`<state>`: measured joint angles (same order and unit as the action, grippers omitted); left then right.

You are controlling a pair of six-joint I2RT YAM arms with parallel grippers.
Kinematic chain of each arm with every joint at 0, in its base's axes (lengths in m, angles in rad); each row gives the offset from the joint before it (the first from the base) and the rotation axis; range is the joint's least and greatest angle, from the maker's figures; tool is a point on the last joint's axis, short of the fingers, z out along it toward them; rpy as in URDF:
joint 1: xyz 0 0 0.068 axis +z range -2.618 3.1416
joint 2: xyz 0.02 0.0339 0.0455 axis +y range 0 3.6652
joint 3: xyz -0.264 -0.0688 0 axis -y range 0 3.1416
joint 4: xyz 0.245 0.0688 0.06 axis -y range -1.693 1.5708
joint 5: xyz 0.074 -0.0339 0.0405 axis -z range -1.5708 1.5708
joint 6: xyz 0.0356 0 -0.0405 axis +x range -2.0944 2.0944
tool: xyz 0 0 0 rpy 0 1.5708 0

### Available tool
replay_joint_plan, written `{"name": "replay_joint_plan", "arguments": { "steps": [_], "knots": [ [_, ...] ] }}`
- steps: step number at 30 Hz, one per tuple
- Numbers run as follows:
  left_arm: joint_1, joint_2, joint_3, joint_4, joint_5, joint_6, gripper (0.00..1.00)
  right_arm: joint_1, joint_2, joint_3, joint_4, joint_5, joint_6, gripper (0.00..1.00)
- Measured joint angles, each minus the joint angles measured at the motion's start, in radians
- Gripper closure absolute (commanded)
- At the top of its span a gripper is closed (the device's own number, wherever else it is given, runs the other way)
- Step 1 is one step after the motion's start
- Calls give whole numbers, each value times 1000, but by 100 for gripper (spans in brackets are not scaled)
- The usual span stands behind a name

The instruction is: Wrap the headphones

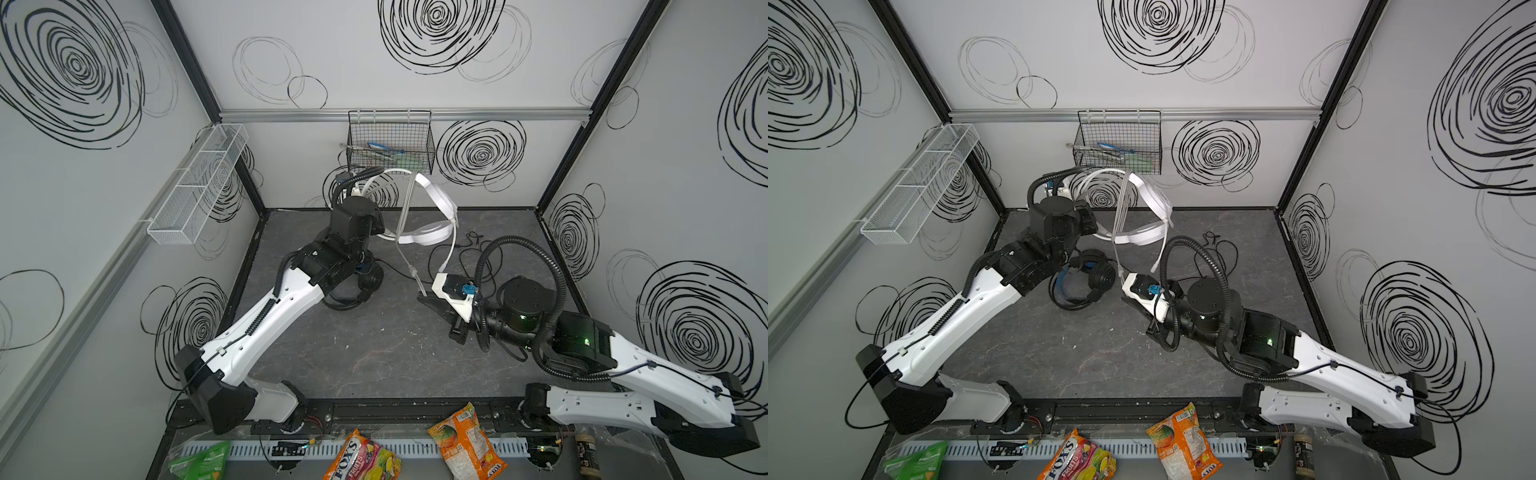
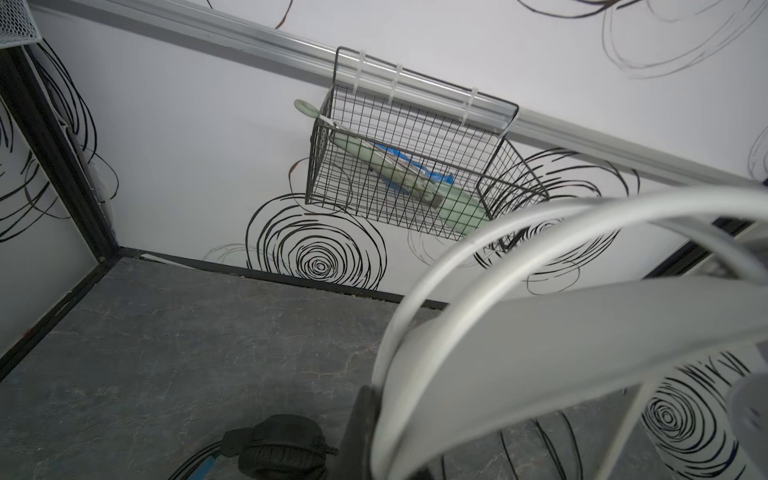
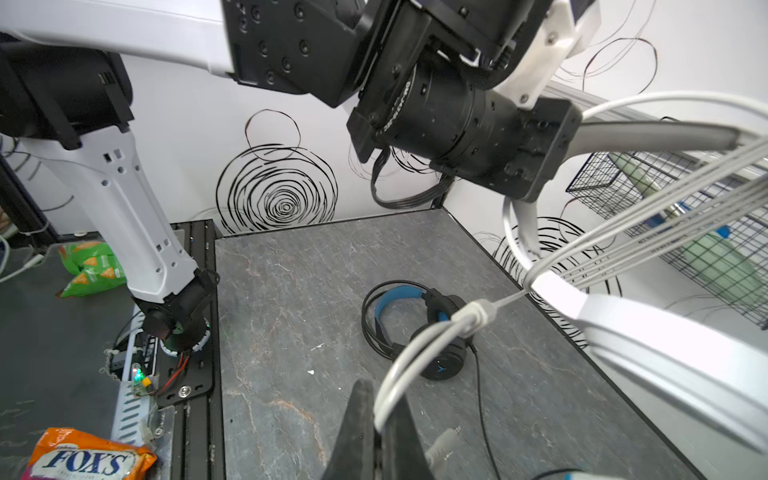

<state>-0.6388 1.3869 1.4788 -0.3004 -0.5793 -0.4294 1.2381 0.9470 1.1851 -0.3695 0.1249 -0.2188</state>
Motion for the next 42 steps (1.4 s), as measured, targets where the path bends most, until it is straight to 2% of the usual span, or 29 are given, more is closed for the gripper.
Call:
{"name": "replay_joint_plan", "arguments": {
  "steps": [6, 11, 18, 24, 31, 42],
  "knots": [
    [-67, -21, -95, -43, -45, 73, 100, 0, 60, 73, -64, 57, -29, 100],
    [-127, -65, -189, -82, -58, 87, 100, -2, 108, 121, -76, 99, -35, 100],
    [-145, -108, -243, -111, -65, 69, 100, -101, 122, 132, -82, 74, -56, 100],
    [-145, -122, -249, -113, -64, 53, 100, -214, 105, 129, -82, 17, -67, 100],
    [-146, -126, -249, -113, -45, 44, 100, -245, 80, 80, -63, -26, -78, 100],
    [-181, -125, -249, -115, -26, 31, 100, -354, 115, 75, -59, -5, -130, 100]
  ]
}}
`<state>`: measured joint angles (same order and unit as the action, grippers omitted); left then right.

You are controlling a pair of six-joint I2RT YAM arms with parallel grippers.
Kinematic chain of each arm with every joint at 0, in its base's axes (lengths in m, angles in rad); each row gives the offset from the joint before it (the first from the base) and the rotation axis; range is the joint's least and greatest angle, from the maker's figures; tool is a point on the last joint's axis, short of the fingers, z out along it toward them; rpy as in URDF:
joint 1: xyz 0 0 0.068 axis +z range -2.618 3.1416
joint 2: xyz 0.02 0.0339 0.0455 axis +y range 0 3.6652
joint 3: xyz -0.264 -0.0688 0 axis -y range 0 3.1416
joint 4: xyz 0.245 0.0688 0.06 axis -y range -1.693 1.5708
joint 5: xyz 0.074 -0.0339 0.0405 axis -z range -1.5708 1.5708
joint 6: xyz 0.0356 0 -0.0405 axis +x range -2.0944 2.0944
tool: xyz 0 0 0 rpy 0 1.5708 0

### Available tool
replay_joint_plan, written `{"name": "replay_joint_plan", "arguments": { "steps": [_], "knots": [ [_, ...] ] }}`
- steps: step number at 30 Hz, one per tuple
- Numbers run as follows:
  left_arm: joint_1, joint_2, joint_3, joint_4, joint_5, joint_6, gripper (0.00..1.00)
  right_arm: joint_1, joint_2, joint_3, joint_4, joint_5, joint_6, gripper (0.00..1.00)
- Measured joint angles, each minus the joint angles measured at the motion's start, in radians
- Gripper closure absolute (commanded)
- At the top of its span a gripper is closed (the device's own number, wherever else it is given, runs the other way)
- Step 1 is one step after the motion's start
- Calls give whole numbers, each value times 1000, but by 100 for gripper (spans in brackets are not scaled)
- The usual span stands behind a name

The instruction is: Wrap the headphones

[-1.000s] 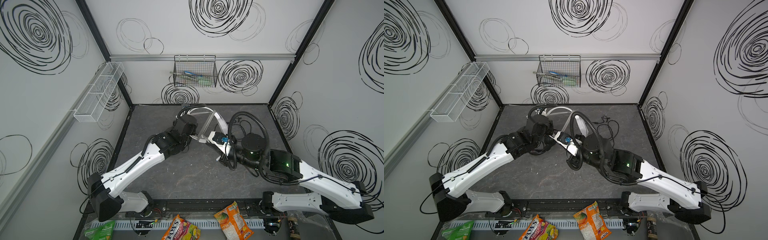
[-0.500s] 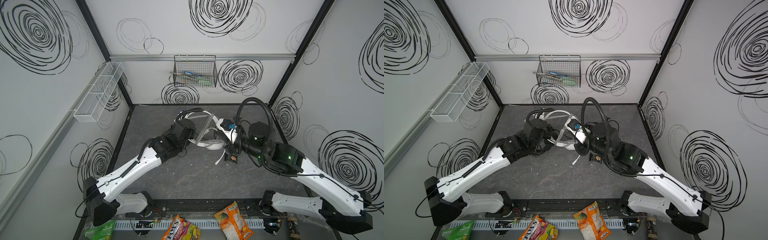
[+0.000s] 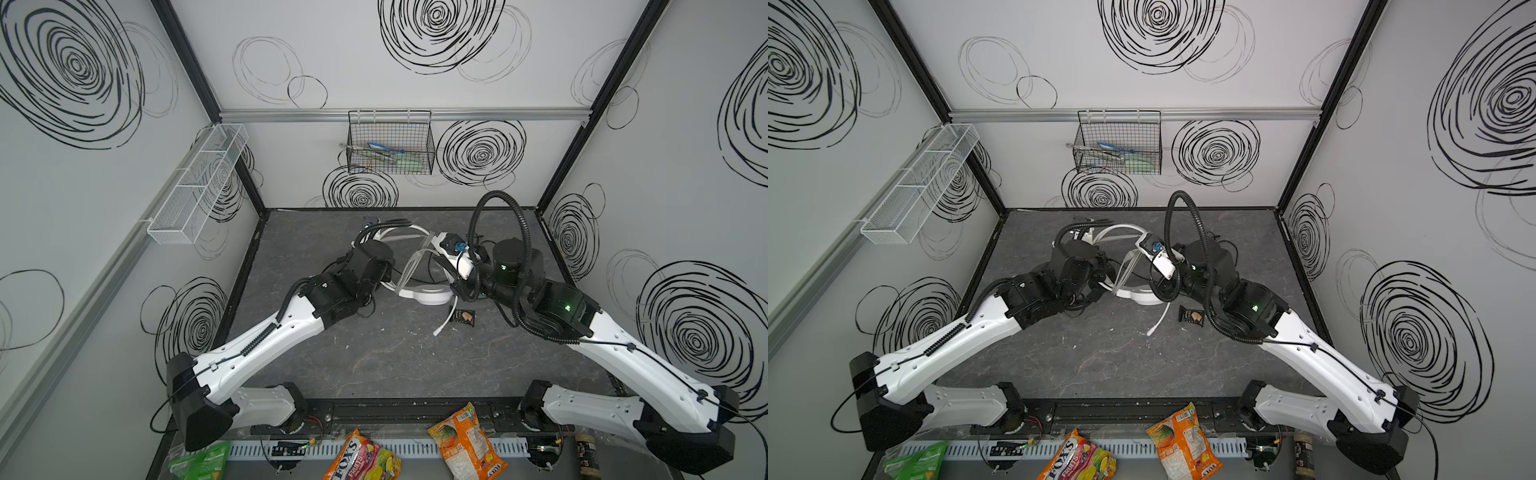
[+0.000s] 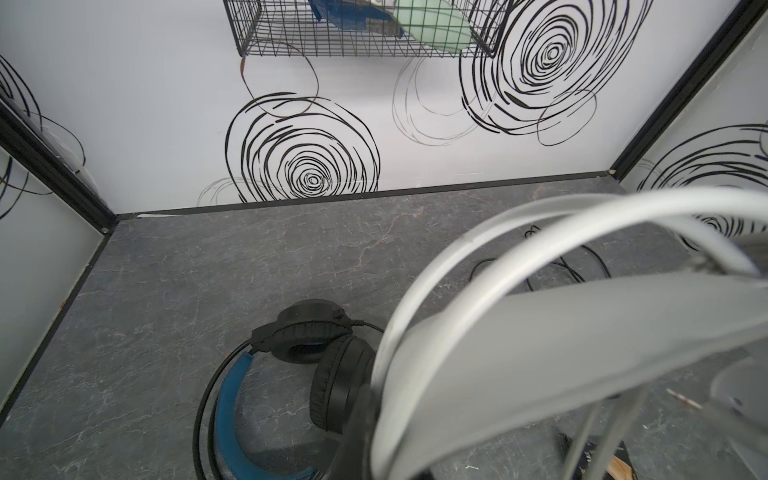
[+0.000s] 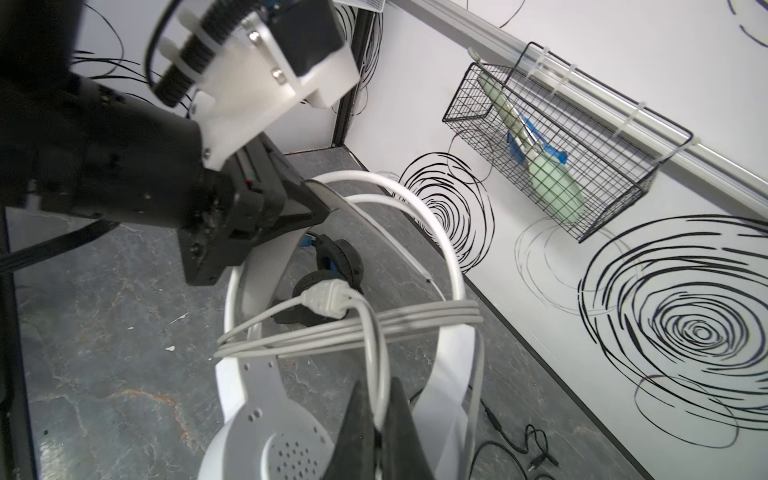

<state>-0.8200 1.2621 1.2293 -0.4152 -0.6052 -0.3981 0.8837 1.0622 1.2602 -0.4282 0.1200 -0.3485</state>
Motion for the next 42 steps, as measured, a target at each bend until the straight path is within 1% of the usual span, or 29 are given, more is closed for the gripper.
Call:
{"name": "replay_joint_plan", "arguments": {
  "steps": [4, 9, 12, 13, 15, 18, 19, 25, 29, 32, 36, 39, 42],
  "knots": [
    [-10, 2, 0, 2, 4, -17, 100, -41, 1, 0, 0, -15, -16, 100],
    [-10, 6, 0, 3, 10, -25, 100, -52, -1, -5, 5, -54, -22, 100],
    [-10, 6, 3, -1, 23, -33, 100, -52, -18, -48, 27, -70, -32, 100],
    [-8, 8, 6, -6, 30, -40, 100, -52, -25, -66, 28, -72, -36, 98],
    [0, 15, 17, -24, 46, -54, 100, -52, -34, -98, 35, -72, -42, 92],
    [19, 31, 32, -63, 68, -72, 100, -52, -45, -135, 55, -71, -47, 78],
    [23, 39, 40, -76, 72, -77, 100, -52, -50, -144, 57, -71, -50, 76],
    [31, 61, 71, -105, 89, -96, 100, -54, -58, -159, 83, -68, -56, 74],
    [31, 64, 75, -108, 93, -105, 100, -58, -60, -162, 95, -66, -48, 58],
    [33, 64, 76, -110, 100, -108, 100, -63, -61, -162, 103, -55, -43, 49],
    [42, 64, 78, -114, 114, -113, 100, -71, -68, -162, 106, -40, -38, 43],
    [51, 66, 89, -115, 123, -119, 100, -76, -80, -160, 104, -37, -31, 32],
    [66, 70, 109, -119, 138, -123, 100, -93, -102, -136, 96, -43, -8, 26]
  ]
}}
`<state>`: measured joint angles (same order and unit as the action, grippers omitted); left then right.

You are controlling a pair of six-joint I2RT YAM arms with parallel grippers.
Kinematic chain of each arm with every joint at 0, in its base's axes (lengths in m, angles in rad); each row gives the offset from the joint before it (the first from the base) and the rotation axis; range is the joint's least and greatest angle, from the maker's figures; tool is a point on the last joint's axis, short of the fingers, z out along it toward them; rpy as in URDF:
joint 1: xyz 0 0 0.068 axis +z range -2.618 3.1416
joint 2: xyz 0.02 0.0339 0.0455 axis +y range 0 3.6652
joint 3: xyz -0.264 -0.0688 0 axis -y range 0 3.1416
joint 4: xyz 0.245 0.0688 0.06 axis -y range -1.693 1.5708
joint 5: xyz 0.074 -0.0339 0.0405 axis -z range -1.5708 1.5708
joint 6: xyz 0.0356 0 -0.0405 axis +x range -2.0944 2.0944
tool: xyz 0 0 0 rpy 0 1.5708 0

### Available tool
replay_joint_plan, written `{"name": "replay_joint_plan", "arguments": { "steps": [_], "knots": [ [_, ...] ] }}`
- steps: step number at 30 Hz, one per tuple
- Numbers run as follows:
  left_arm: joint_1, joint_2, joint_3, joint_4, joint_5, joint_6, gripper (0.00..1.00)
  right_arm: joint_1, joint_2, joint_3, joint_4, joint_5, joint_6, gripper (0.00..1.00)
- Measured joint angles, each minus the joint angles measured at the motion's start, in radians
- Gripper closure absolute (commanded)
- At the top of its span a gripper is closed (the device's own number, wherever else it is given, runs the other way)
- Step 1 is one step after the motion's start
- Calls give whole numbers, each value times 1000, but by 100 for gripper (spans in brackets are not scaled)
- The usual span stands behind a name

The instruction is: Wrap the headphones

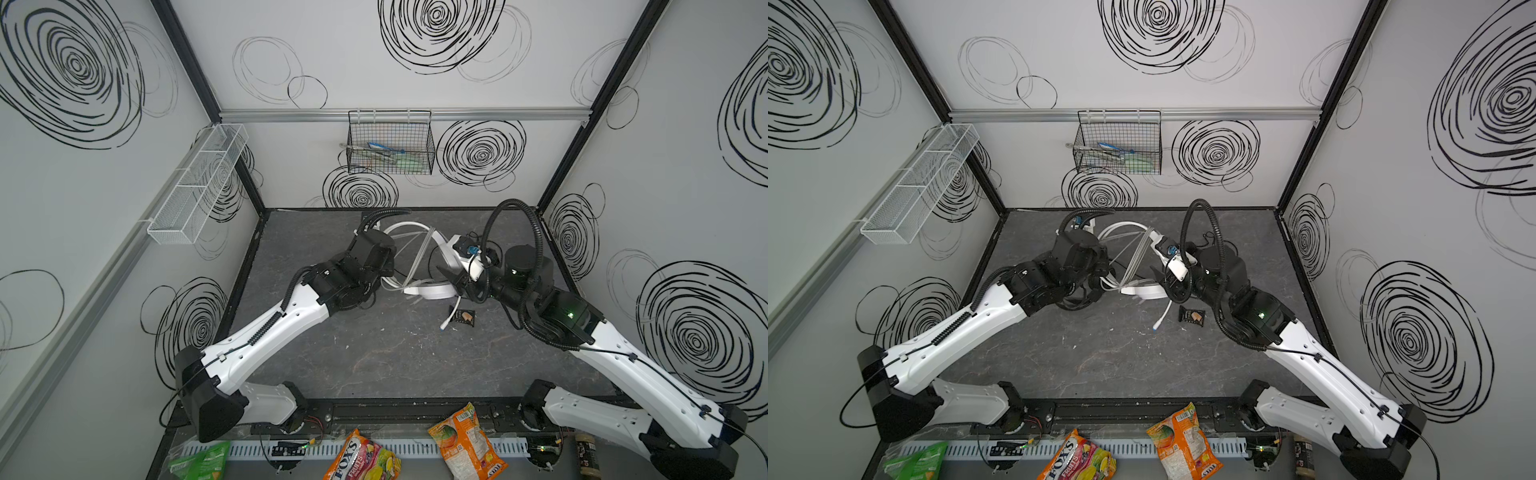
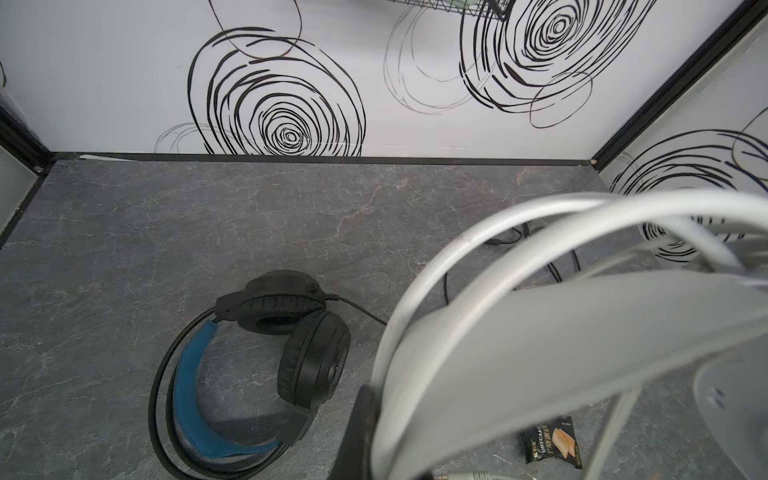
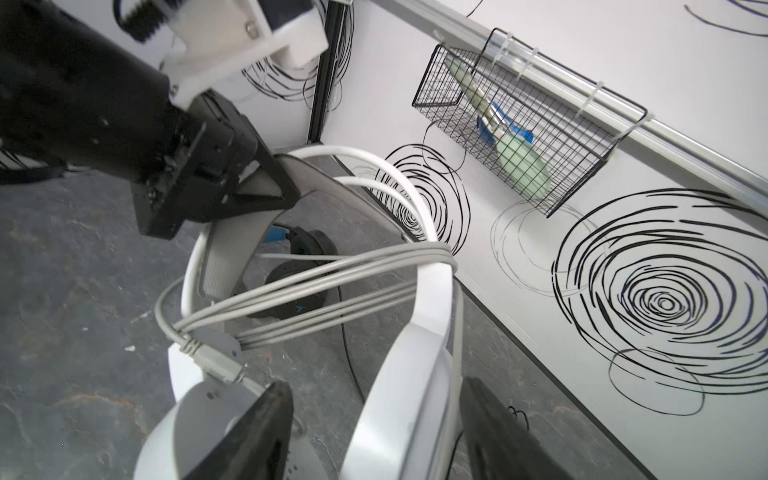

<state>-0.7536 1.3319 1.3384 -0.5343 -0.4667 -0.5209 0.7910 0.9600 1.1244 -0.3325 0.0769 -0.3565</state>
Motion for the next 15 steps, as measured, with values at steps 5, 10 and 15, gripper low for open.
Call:
{"name": "replay_joint_plan", "arguments": {
  "steps": [5, 10, 15],
  "knots": [
    [54, 9, 62, -44, 37, -5, 100, -81, -70, 44, 10, -19, 69, 14],
    [98, 9, 128, -78, 71, -16, 100, -222, -128, 31, 15, -50, 178, 11],
    [135, 7, 177, -109, 107, -40, 100, -332, -180, -84, 60, -130, 287, 9]
  ]
}}
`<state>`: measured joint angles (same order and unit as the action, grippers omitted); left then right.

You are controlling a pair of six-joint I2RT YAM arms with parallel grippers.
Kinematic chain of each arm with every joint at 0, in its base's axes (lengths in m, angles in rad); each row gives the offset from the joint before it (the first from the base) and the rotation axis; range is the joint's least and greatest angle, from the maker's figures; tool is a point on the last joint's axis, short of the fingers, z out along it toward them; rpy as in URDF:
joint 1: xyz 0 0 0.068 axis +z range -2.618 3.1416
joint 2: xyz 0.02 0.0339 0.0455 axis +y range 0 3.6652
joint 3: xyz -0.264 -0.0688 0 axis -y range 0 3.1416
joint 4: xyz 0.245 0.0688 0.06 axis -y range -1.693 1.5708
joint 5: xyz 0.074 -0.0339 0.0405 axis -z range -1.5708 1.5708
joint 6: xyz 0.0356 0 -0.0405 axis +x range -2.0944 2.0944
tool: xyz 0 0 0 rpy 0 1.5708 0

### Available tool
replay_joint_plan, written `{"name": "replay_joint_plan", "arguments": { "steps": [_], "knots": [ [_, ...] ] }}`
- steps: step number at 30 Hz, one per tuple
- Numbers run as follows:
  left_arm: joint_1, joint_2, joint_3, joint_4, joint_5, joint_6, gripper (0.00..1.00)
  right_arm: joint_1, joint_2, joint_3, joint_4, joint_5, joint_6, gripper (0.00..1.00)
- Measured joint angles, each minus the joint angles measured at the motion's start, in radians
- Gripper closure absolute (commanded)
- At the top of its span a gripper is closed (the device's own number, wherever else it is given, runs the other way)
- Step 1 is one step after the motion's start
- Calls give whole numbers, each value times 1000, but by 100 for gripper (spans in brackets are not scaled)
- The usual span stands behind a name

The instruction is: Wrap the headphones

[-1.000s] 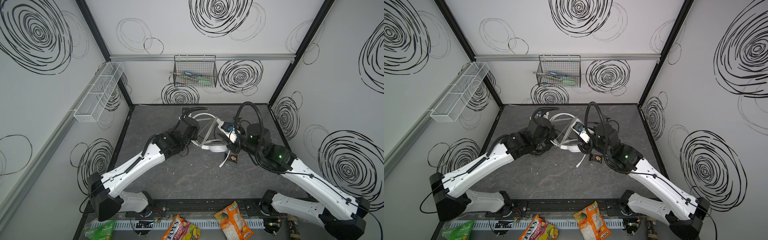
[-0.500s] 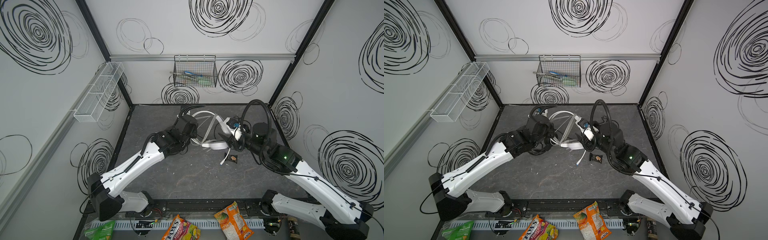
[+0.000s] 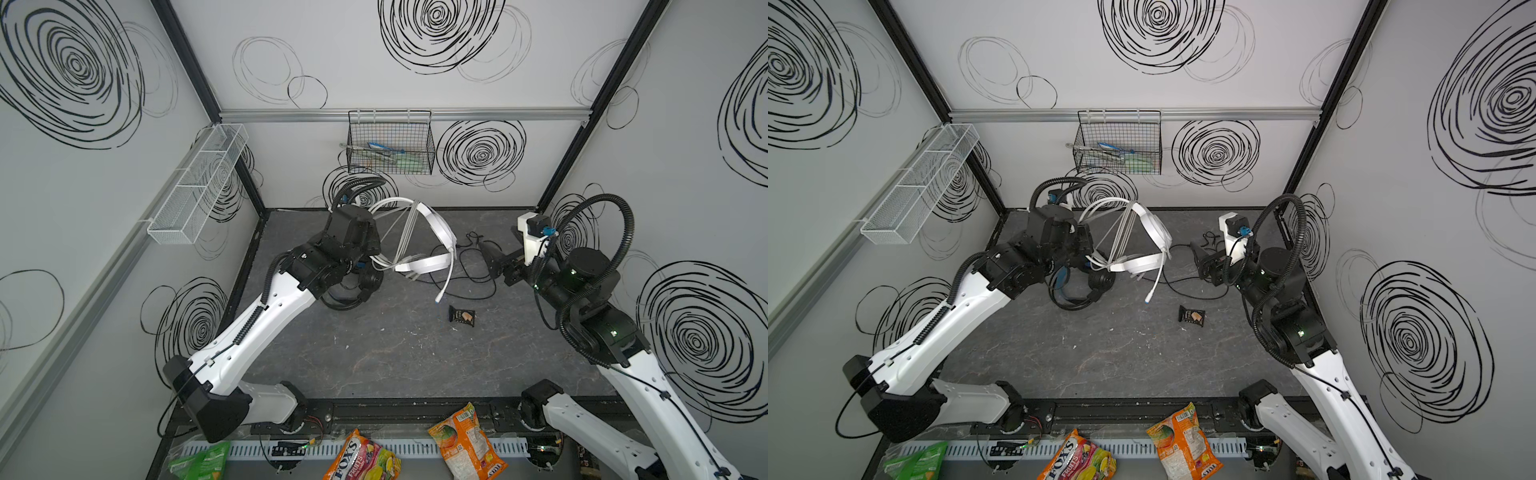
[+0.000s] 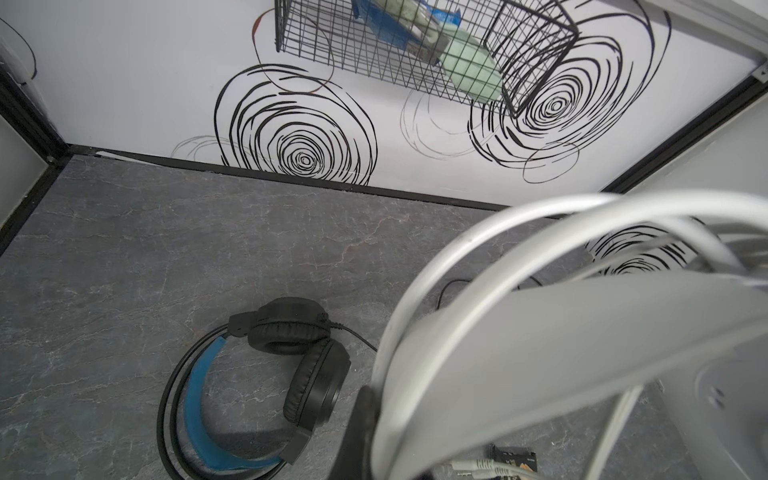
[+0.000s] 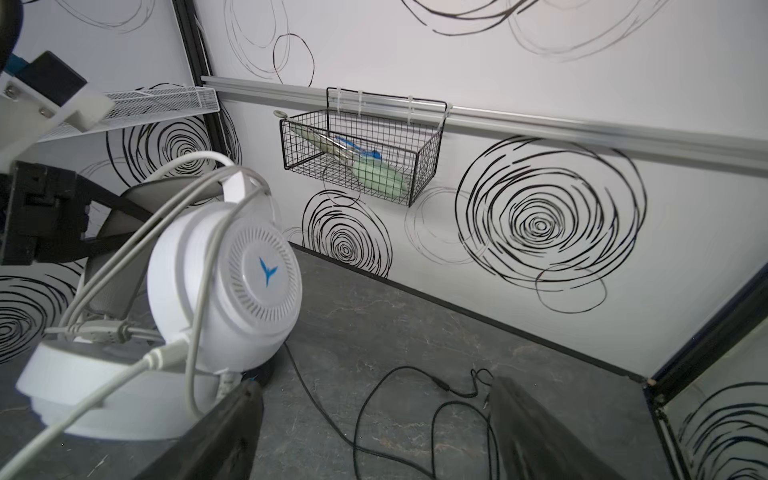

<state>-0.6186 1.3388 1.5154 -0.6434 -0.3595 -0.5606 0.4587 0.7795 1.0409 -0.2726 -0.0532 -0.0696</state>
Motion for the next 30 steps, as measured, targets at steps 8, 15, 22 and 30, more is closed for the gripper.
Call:
{"name": "replay_joint_plan", "arguments": {
  "steps": [8, 15, 22, 30],
  "knots": [
    [15, -5, 84, -22, 52, -40, 100, -25, -59, -293, 169, -309, 128, 2],
    [11, -14, 99, -19, 91, -78, 100, -5, -4, -338, 340, -473, 181, 3],
    [-17, -14, 99, -14, 111, -98, 100, 31, 89, -335, 428, -496, 191, 3],
    [-44, -14, 99, 5, 138, -128, 100, 40, 181, -294, 464, -450, 182, 2]
  ]
}}
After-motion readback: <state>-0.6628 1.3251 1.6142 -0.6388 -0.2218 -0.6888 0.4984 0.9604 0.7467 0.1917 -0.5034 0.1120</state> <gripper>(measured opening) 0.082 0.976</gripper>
